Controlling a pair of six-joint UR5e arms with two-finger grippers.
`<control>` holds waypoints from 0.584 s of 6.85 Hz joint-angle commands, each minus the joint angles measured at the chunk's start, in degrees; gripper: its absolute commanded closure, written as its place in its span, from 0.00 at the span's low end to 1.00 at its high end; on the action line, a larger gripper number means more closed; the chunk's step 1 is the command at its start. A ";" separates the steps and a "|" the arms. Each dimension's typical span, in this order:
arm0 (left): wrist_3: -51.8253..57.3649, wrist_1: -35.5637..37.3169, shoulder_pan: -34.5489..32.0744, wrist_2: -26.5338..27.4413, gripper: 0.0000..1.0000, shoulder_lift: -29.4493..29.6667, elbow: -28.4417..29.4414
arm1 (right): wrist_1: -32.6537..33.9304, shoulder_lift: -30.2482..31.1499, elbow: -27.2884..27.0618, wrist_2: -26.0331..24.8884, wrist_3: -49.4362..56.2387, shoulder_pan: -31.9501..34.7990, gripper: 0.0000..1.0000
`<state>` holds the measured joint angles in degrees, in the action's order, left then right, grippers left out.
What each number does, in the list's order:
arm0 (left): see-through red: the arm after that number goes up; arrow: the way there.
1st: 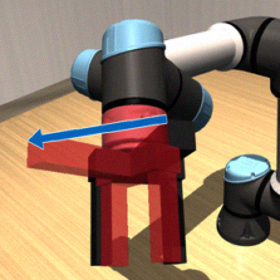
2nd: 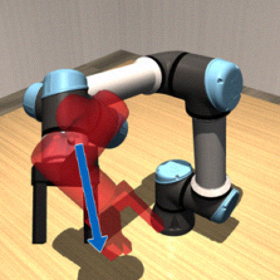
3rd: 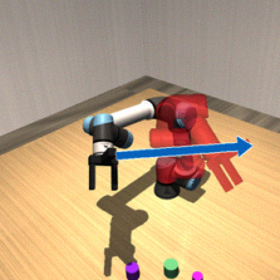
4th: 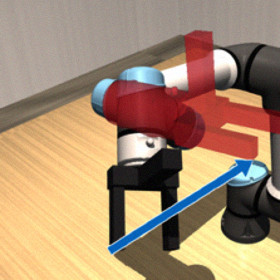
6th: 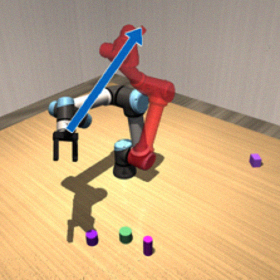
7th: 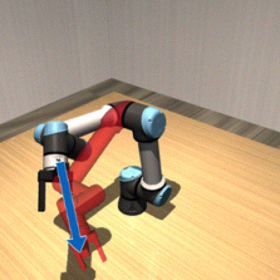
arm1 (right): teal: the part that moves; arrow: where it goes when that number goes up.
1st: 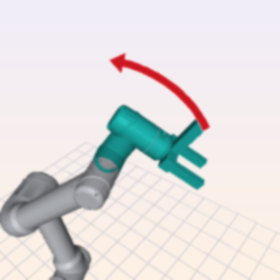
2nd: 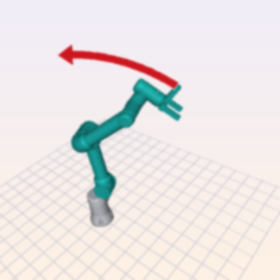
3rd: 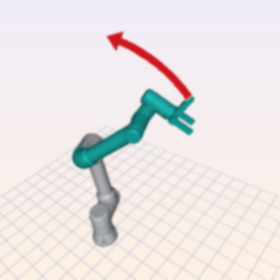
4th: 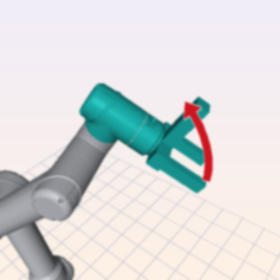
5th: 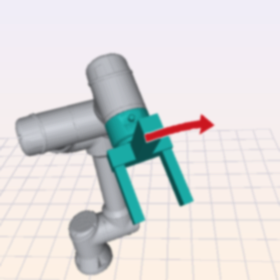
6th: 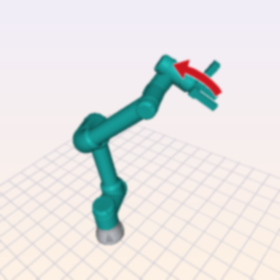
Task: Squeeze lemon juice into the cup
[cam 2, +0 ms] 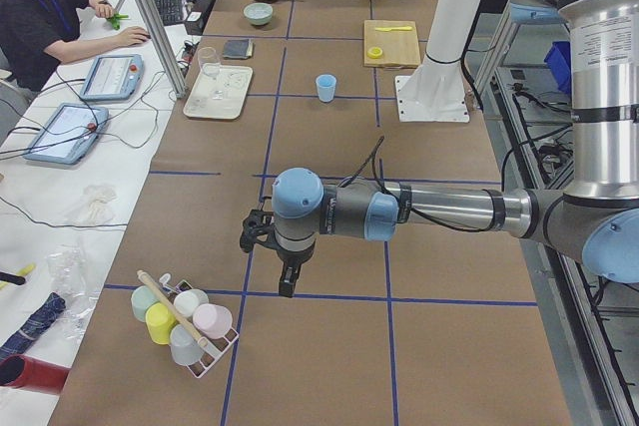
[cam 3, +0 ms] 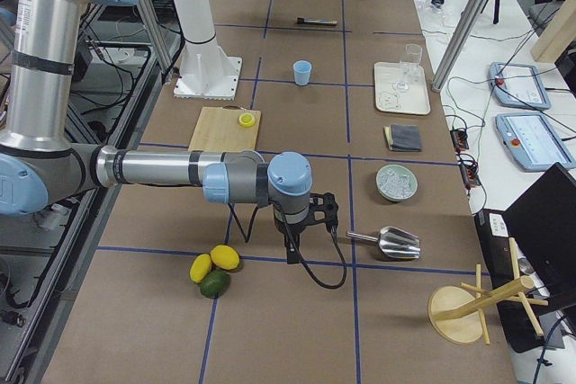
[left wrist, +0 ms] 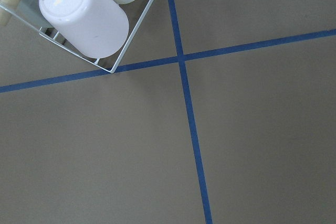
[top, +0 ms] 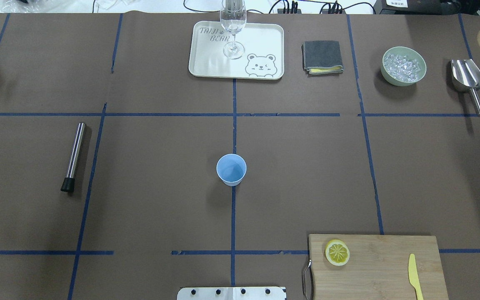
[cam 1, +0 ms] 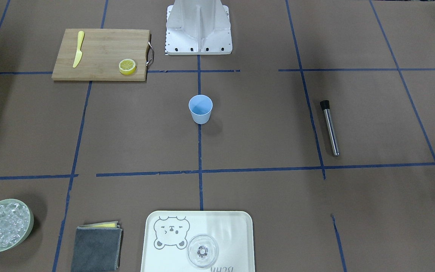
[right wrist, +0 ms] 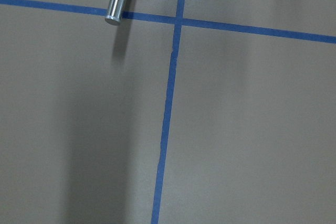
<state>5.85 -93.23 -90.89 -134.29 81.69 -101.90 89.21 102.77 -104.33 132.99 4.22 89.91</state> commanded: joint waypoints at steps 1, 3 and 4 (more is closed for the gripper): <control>0.04 -0.11 0.01 -0.01 0.00 0.13 0.30 | 0.00 -0.03 0.10 -0.01 0.00 0.00 0.00; 0.04 -0.11 0.01 -0.01 0.00 0.05 -0.04 | -0.09 -0.03 -0.25 0.08 0.08 0.00 0.00; 0.13 -0.20 0.18 -0.01 0.00 0.48 0.04 | 0.00 -0.03 -0.26 0.08 0.08 0.00 0.00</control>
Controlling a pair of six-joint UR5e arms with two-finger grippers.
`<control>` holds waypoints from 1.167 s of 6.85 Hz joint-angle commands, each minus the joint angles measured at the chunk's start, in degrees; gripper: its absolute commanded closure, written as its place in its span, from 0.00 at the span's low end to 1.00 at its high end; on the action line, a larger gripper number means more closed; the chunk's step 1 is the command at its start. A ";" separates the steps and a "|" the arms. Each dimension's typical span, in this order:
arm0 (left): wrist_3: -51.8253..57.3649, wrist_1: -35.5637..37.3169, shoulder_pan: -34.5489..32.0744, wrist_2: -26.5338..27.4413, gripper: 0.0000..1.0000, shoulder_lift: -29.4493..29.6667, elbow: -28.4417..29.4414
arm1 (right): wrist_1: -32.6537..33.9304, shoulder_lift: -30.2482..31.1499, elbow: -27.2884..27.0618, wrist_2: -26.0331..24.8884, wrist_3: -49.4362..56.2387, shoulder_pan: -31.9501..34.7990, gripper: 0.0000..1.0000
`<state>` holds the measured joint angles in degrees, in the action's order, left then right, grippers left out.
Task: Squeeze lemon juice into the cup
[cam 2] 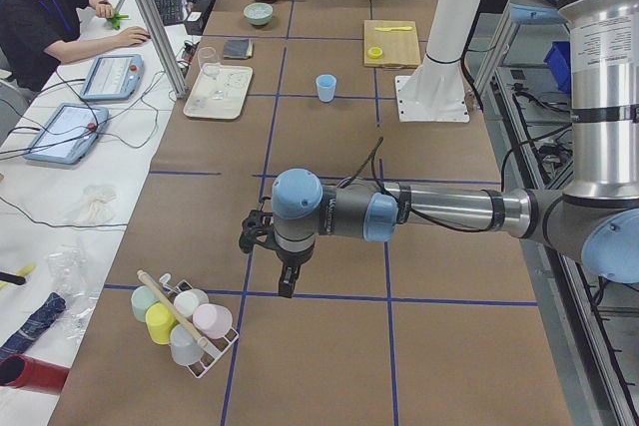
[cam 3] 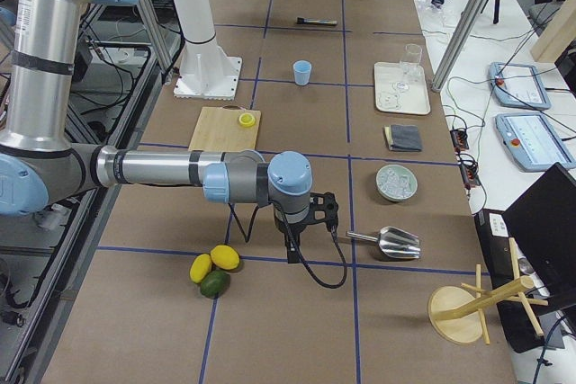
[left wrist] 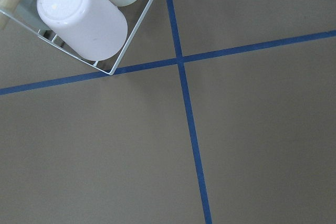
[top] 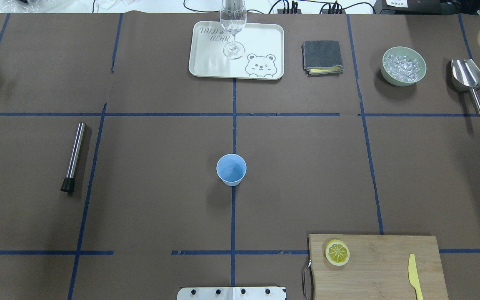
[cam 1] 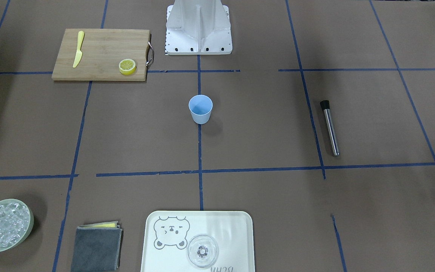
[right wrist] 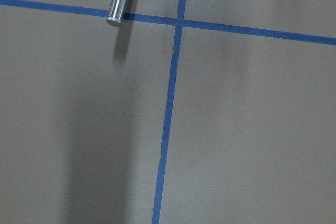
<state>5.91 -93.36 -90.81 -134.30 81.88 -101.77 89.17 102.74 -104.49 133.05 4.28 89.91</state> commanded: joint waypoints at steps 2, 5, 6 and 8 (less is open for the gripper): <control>0.07 -1.29 0.20 0.35 0.00 0.91 -0.70 | -0.05 -0.09 -0.09 0.19 -0.49 0.00 0.00; -0.02 -14.43 0.28 0.00 0.00 3.45 0.08 | -9.76 -0.87 -0.27 0.36 -0.94 -0.18 0.00; -0.28 -24.75 0.29 0.26 0.00 3.63 0.17 | -11.20 -1.75 -0.01 0.89 -1.55 -0.18 0.00; -7.95 -38.61 0.37 -0.09 0.00 5.21 3.15 | -11.47 -2.11 -0.27 2.56 -7.40 -0.18 0.00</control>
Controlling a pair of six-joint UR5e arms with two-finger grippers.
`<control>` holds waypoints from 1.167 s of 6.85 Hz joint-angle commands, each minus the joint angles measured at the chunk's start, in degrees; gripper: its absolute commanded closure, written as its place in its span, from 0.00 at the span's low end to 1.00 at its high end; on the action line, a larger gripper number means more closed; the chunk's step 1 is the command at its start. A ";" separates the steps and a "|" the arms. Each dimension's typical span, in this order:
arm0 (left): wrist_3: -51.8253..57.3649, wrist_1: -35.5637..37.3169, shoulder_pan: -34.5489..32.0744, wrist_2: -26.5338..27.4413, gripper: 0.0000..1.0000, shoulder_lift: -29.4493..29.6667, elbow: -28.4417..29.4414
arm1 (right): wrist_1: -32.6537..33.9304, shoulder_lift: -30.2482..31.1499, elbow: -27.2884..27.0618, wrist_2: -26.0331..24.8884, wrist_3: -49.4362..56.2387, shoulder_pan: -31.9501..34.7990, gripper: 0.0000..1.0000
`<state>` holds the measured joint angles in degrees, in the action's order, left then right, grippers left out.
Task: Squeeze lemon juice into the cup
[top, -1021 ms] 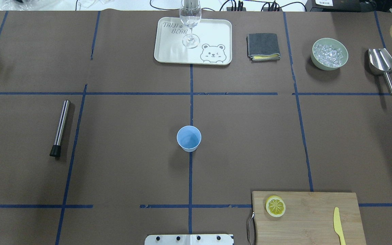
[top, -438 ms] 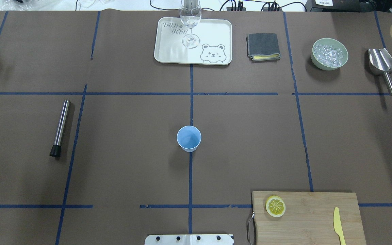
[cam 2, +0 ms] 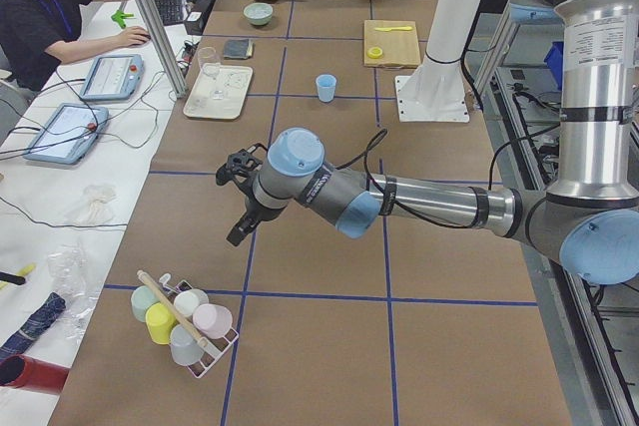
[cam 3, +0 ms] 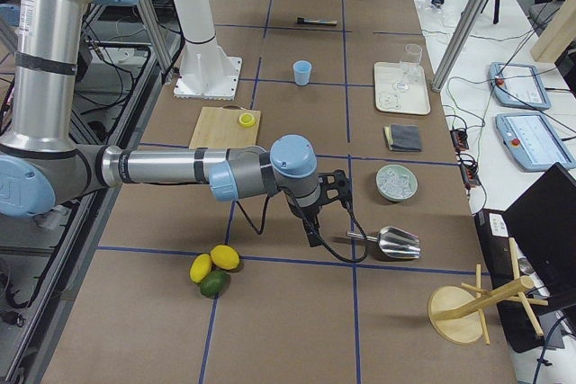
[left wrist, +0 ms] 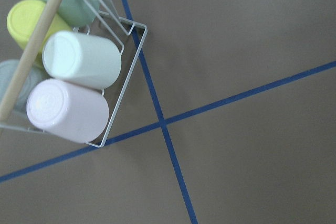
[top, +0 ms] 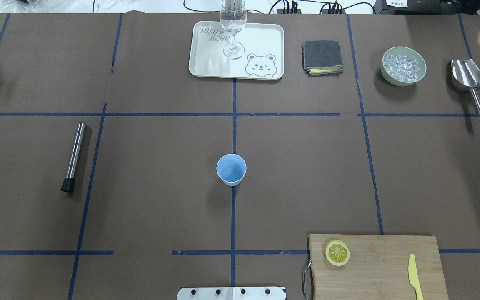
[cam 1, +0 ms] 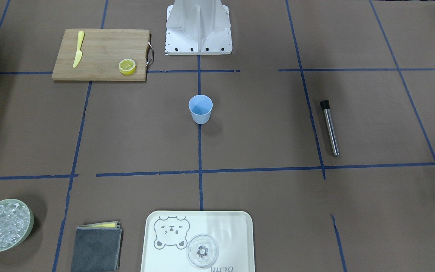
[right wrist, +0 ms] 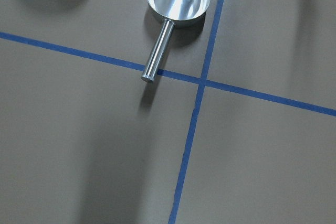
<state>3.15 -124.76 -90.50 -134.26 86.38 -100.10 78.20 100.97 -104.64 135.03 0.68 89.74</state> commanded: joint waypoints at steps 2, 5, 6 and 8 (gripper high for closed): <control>-8.95 -8.31 1.54 -0.21 0.00 0.81 0.19 | -0.85 -0.95 -0.12 1.90 -4.63 -0.09 0.00; -14.70 -7.87 8.29 -0.04 0.00 0.81 -0.27 | -7.25 -2.09 -0.91 2.00 -15.02 -4.89 0.00; -21.28 -7.87 12.06 0.74 0.00 0.81 -0.79 | -14.14 -2.10 -0.91 1.73 -22.58 -8.06 0.00; -26.92 -7.78 16.47 6.26 0.00 0.81 -0.88 | -19.04 -2.01 -3.79 -2.71 -37.10 -17.61 0.00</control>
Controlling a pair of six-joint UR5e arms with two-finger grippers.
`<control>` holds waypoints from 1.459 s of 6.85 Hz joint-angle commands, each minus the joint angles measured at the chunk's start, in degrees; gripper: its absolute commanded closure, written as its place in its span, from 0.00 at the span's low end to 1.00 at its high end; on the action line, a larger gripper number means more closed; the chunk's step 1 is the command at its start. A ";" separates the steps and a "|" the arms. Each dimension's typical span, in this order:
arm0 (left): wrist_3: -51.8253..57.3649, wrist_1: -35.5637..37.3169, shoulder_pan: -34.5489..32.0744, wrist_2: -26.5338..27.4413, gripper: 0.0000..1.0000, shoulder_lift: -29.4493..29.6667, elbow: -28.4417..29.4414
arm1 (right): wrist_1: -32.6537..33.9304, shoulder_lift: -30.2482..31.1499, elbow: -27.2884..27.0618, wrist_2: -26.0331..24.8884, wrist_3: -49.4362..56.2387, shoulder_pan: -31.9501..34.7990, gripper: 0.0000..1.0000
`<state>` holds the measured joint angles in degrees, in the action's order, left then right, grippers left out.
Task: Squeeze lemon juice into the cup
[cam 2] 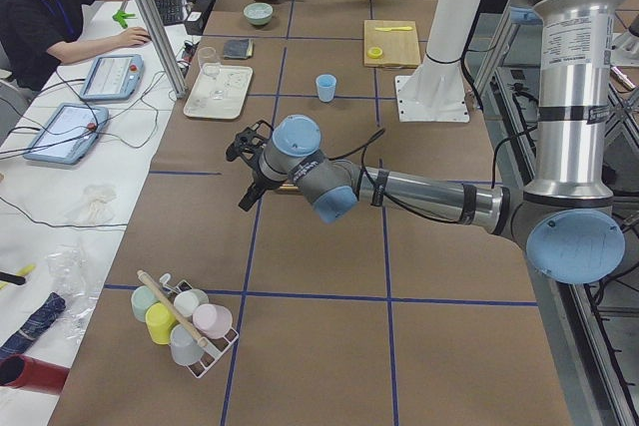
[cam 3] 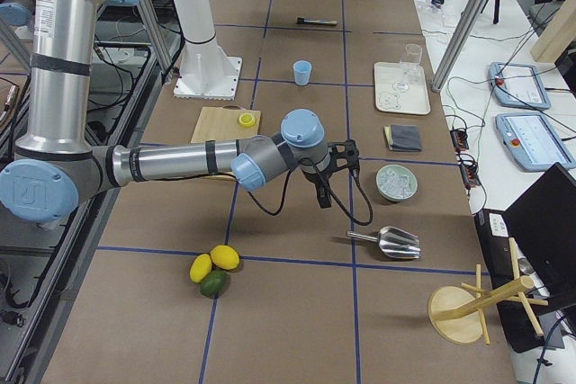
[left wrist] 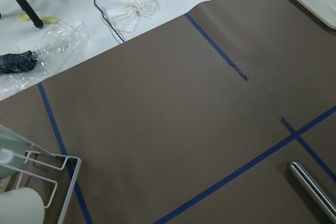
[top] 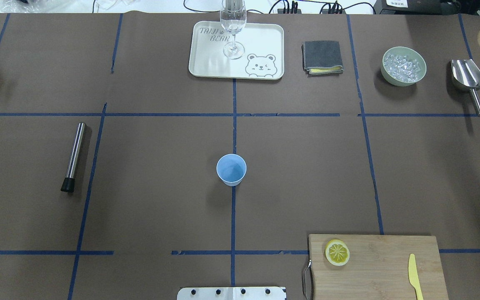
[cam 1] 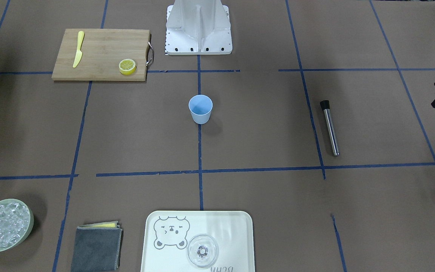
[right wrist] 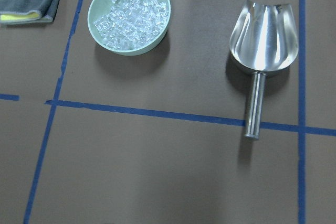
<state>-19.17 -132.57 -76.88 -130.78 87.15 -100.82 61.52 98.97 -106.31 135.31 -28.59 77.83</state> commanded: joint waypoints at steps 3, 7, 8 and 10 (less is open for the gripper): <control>-8.44 0.03 5.60 4.83 0.00 -0.40 -0.70 | -0.54 0.35 -15.20 -7.69 -18.89 -17.24 0.00; 22.32 14.31 -2.51 4.74 0.00 -2.52 0.18 | -0.53 3.49 -17.87 -16.60 -22.22 -30.85 0.00; 26.33 16.88 -10.49 2.57 0.00 -2.43 0.62 | -0.44 3.77 -18.05 -17.79 -22.48 -32.73 0.00; 29.87 19.19 -12.59 2.19 0.00 -5.58 2.37 | -0.44 4.74 -20.07 -18.15 -26.49 -35.98 0.00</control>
<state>8.00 -114.43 -87.62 -128.34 83.18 -99.63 61.07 103.20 -125.13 117.72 -52.40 44.06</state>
